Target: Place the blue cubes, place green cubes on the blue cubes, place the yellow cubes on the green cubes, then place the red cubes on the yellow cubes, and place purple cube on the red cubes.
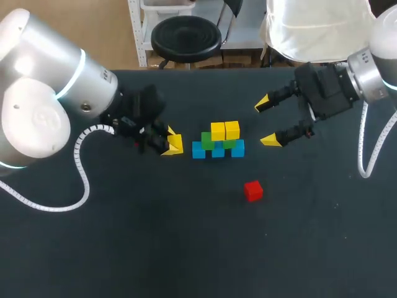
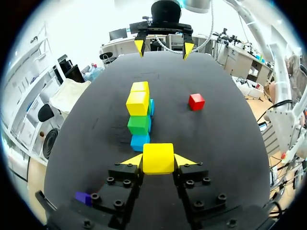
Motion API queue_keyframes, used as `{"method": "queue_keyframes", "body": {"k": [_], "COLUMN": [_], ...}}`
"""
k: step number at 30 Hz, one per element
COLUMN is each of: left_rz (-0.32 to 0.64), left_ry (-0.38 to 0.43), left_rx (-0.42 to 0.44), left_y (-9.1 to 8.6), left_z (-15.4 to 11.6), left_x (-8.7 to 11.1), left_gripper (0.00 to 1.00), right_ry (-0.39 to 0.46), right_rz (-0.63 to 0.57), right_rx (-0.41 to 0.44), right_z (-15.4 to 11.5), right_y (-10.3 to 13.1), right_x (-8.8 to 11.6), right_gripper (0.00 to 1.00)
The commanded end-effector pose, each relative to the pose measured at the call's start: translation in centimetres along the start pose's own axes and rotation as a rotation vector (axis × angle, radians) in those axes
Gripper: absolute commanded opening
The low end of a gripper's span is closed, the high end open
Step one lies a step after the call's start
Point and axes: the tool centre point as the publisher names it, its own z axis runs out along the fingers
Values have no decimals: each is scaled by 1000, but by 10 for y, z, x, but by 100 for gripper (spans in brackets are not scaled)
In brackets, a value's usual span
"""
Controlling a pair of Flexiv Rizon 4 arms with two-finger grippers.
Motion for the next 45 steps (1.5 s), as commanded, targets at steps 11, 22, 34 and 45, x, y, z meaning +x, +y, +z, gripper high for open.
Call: {"method": "queue_keyframes", "body": {"k": [11,22,34,45], "left_rz": [7,19,46,30], "left_ry": [-4,24,37,55], "left_rx": [1,7,4,11], "left_y": [5,20,28,32], "left_z": [0,5,12,25], "left_x": [-5,-20,-43,-48], "left_gripper": [0,0,0,0], "right_ry": [-2,-2,-2,-2], "right_rz": [-1,-1,-1,-1], "right_rx": [0,0,0,0], "right_z": [1,1,1,1], "right_y": [-1,-1,-1,-1], "right_x": [0,0,0,0], "right_gripper": [100,100,100,100]}}
